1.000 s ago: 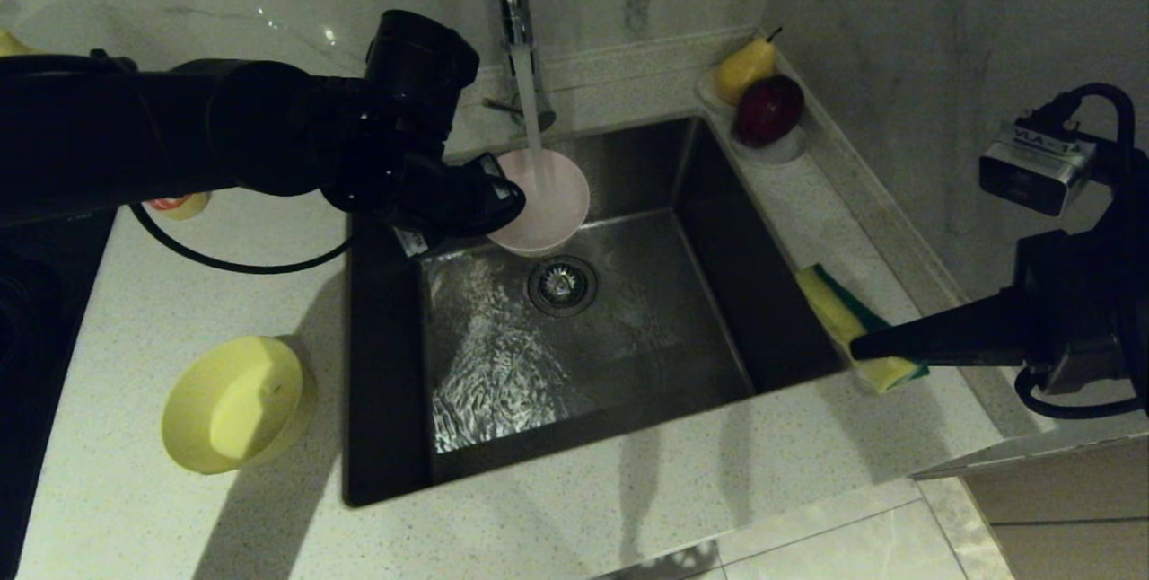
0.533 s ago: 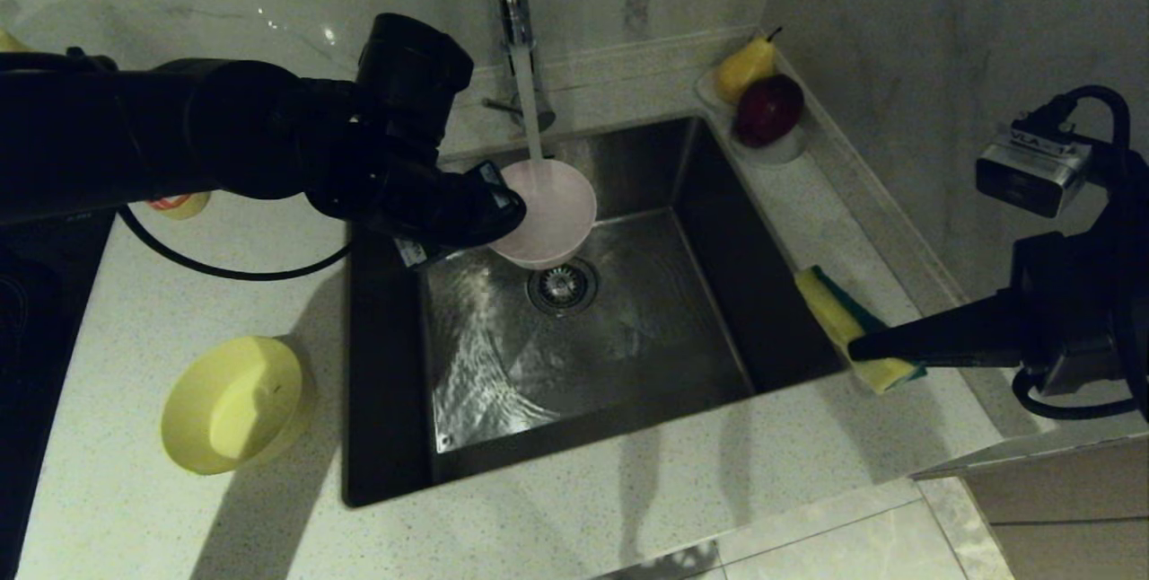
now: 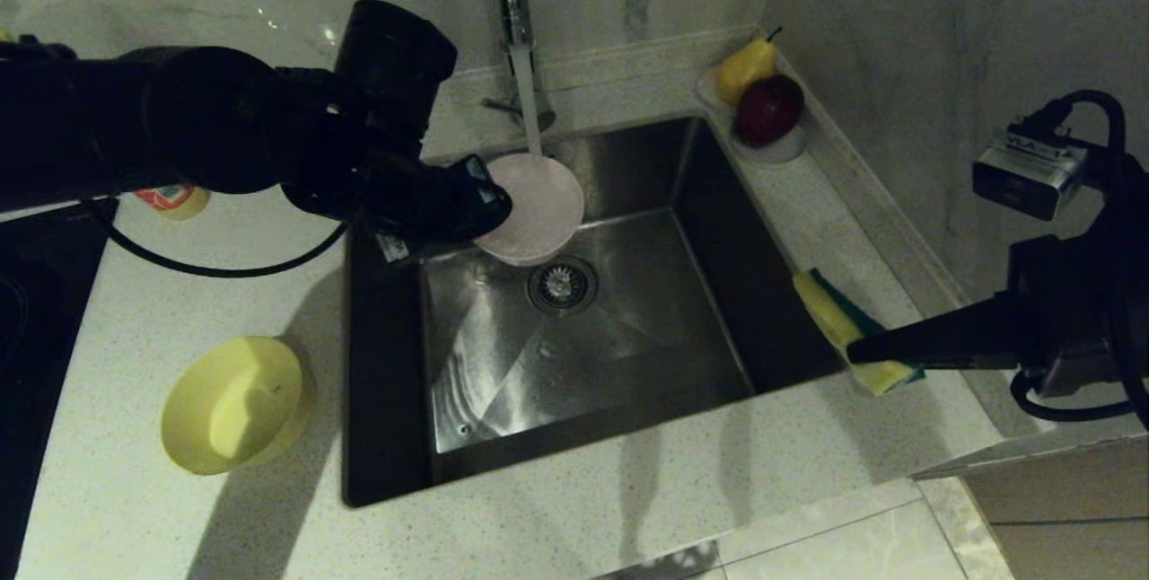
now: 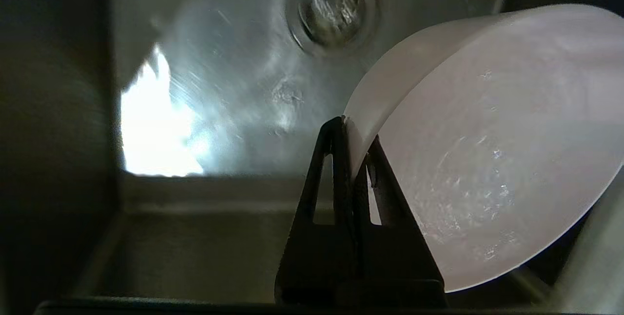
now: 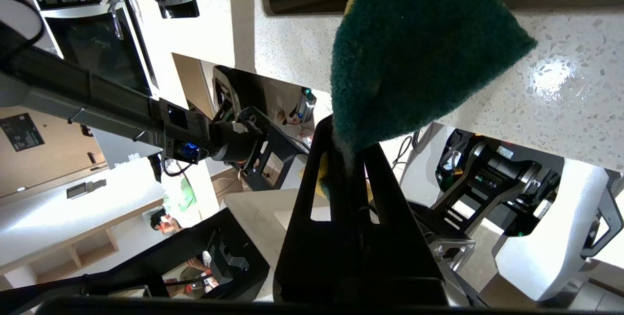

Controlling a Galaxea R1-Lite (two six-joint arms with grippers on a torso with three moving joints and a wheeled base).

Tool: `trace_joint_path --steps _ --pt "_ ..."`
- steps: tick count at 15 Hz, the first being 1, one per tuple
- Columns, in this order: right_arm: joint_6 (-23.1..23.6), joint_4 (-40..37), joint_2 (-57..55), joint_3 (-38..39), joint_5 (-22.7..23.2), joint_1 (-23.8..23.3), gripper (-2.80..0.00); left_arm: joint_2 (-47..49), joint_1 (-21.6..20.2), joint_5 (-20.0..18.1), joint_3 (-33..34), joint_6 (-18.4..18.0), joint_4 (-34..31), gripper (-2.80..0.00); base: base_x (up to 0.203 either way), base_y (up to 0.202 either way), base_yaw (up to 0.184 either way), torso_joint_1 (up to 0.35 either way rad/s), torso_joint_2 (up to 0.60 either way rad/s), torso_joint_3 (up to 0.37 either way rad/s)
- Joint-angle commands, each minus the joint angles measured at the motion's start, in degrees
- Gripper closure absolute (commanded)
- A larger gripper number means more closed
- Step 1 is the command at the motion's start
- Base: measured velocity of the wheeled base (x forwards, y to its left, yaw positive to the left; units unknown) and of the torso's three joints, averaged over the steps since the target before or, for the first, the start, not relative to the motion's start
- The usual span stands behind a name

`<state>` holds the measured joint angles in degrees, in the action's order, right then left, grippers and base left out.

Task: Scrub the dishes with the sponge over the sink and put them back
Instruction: Wash the bowl

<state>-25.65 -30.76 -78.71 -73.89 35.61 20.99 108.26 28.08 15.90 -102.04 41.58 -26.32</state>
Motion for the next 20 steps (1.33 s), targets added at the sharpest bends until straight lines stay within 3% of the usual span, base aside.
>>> trace_joint_path --steps 1,3,6,8,12,16,20 --pt "-0.11 -0.18 0.13 0.15 0.25 0.1 0.0 -4.43 -0.24 3.9 0.67 -2.82 0.49 0.0 0.0 0.0 0.0 0.0 0.0 0.0" --pt "-0.19 -0.22 0.44 0.23 0.25 0.1 0.0 -7.63 -0.73 6.39 0.86 -5.66 2.83 0.0 0.0 0.0 0.0 0.0 0.0 0.0" --pt "-0.19 -0.27 0.58 0.23 0.25 0.1 0.0 -11.43 -1.34 13.1 3.62 -14.1 10.82 0.0 0.0 0.0 0.0 0.0 0.0 0.0" --pt "-0.19 -0.27 0.31 0.32 0.25 0.1 0.0 -13.61 -1.45 14.92 6.88 -19.5 18.57 0.0 0.0 0.0 0.0 0.0 0.0 0.0" --pt "-0.19 -0.18 0.32 0.32 0.16 0.1 0.0 -16.41 -1.52 15.17 11.92 -29.61 34.3 0.0 0.0 0.0 0.0 0.0 0.0 0.0" --pt "-0.1 -0.18 0.23 0.32 0.07 0.01 0.0 -16.76 -1.45 14.74 16.41 -37.02 47.77 0.0 0.0 0.0 0.0 0.0 0.0 0.0" --pt "-0.1 -0.18 -0.03 0.41 0.25 0.1 0.0 -19.07 -1.45 9.0 22.74 -45.04 59.32 0.0 0.0 0.0 0.0 0.0 0.0 0.0"
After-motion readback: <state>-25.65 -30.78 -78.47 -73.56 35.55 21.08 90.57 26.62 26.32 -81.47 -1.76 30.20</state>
